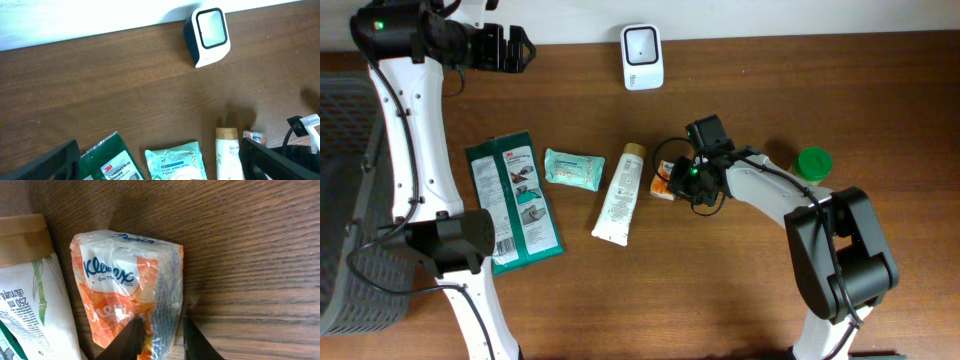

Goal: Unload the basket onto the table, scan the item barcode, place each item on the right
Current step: 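Grasp the orange tissue pack with the right gripper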

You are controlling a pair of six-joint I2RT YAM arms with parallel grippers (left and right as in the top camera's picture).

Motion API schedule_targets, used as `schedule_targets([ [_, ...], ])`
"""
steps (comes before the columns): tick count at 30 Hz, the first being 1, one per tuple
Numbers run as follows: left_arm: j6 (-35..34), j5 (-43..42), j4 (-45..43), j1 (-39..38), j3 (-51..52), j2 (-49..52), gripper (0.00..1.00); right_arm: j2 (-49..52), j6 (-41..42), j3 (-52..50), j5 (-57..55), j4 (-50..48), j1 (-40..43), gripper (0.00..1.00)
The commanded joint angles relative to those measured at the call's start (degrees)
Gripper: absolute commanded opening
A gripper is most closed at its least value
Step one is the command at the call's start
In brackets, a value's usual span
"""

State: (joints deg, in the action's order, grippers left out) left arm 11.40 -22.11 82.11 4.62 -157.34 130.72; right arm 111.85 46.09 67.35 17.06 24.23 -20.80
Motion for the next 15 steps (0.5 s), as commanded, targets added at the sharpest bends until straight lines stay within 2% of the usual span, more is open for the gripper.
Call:
schedule_targets([
  [1,0.9,-0.6,0.1,0.1,-0.4,-0.6,0.99,2.3,0.5,-0.6,-1.0,0.2,-0.6,0.19],
  [4,0.9,-0.6,0.1,0.1,-0.4,-0.6,0.99,2.3,0.3,-0.6,-1.0,0.5,-0.6,0.04],
  [6,0.9,-0.6,0.1,0.1,-0.4,-0.6,0.99,2.3,-3.4,-0.5,0.4,1.1,-0.5,0.04],
  [9,0.9,-0.6,0.1,0.1,-0.4,-0.6,0.99,1.2,-13.2,0.9,8.3,2.9,1.7,0.04],
  [12,0.9,-0.6,0.1,0.1,-0.4,-0.6,0.99,-1.9,-28.7,3.9,23.2,8.5,7.5,0.04],
  [15,0.9,-0.6,0.1,0.1,-0.4,-0.6,0.99,-3.7,-37.9,5.2,35.5,12.5,12.8,0.04],
])
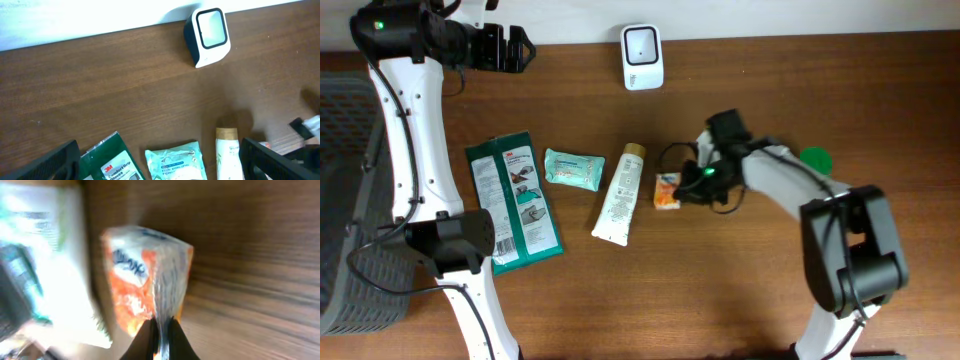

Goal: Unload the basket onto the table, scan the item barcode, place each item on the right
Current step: 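Grasp the orange tissue pack with the right gripper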

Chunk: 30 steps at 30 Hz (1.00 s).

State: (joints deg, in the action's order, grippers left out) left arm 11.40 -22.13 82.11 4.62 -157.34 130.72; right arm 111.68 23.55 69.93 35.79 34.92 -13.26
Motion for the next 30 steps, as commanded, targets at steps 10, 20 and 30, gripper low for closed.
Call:
schedule_targets([
  [10,0.9,-0.6,0.1,0.1,-0.4,-0.6,0.99,-4.1,-29.3,2.7,33.7,10.9,15.2,0.04],
  [20,0.9,-0.6,0.1,0.1,-0.4,-0.6,0.99,-4.1,-19.9,2.7,1.9,12.7,11.8,0.04],
  [30,0.9,-0.6,0.1,0.1,-0.4,-0.6,0.99,-4.1,-17.0,3.0,-13.4,17.2,4.3,0.39],
])
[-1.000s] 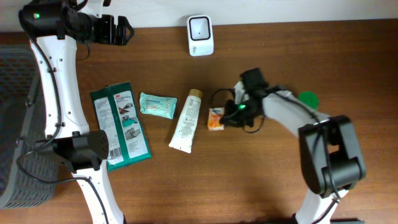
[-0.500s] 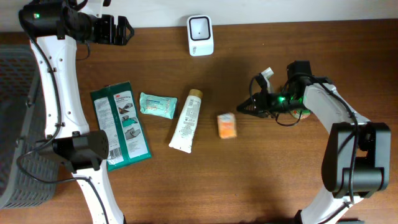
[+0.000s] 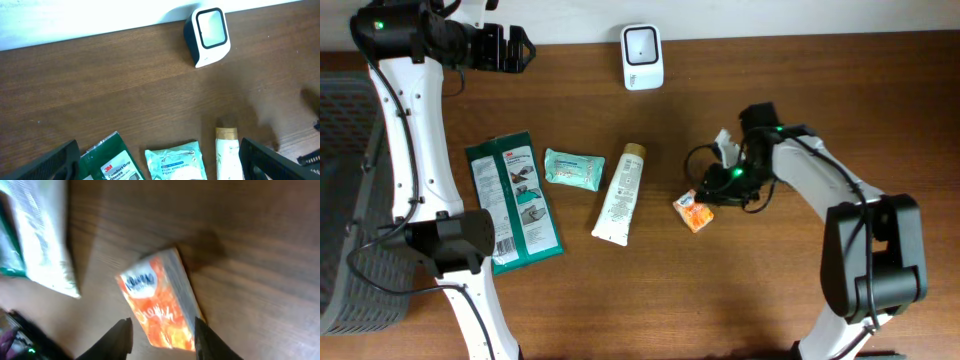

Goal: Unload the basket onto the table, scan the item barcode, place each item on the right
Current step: 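Grasp the orange tissue pack with the right gripper, then lift the tissue pack and hold it under the scanner window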

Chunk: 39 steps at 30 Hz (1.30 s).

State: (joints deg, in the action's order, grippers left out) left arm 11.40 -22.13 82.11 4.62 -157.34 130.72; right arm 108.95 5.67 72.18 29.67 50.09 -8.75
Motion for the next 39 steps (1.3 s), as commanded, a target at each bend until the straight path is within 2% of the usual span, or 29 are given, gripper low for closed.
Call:
schedule_targets([
  [1,0.9,-0.6,0.1,0.1,-0.4,-0.6,0.99,-1.3,0.8,0.8,-7.5,2.8,-0.2,0.39],
  [6,0.9,-0.6,0.0,-0.1,-0.4,-0.6,0.99,-0.5,1.0,0.7,-7.6,4.2,-1.4,0.39],
  [15,0.9,-0.6,0.1,0.0,-0.4,-0.6,0.99,1.9,6.9,0.3,-10.0,3.1,-4.8,0.40],
  [29,0.9,-0.6,0.1,0.0,-0.4,-0.6,0.99,5.6,6.9,-0.4,-10.4,1.4,-4.8,0.38],
  [31,0.9,-0.6,0.1,0.0,-0.4,-0.6,0.99,6.5,6.9,-0.4,-10.4,1.5,-4.8,0.27],
  [34,0.9,-0.6,0.1,0.0,-0.4,-0.6,0.99,6.5,6.9,-0.4,-10.2,1.5,-4.7,0.04],
  [39,0.9,-0.6,0.1,0.0,-0.4,-0.6,0.99,6.3,6.1,1.2,-6.4,3.0,-4.6,0.04],
])
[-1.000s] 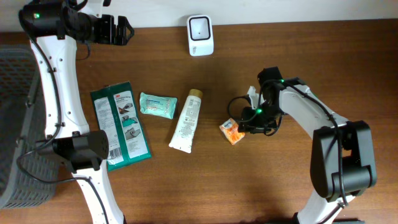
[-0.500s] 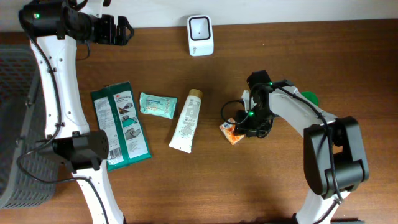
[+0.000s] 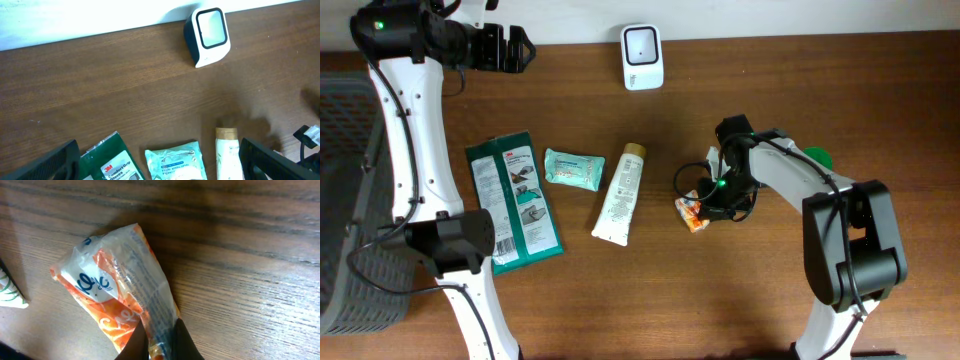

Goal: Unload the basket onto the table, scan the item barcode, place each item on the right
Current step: 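Lift the tissue pack and hold it under the scanner window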

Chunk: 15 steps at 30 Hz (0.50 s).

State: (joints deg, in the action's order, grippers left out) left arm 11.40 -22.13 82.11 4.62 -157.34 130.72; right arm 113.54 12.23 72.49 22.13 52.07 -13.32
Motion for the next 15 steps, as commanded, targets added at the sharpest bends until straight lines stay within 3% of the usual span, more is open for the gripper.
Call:
schedule_targets([
  [1,0.9,-0.6,0.1,0.0,-0.4,-0.6,0.99,1.5,-2.2,1.7,3.5,1.7,-0.1,0.04],
  [12,0.9,-0.6,0.1,0.1,-0.4,-0.6,0.99,-3.1,-21.6,8.1,61.4,3.2,7.8,0.04],
  [15,0.9,-0.6,0.1,0.0,-0.4,-0.6,0.99,-3.1,-20.3,8.4,66.8,3.0,9.5,0.04],
])
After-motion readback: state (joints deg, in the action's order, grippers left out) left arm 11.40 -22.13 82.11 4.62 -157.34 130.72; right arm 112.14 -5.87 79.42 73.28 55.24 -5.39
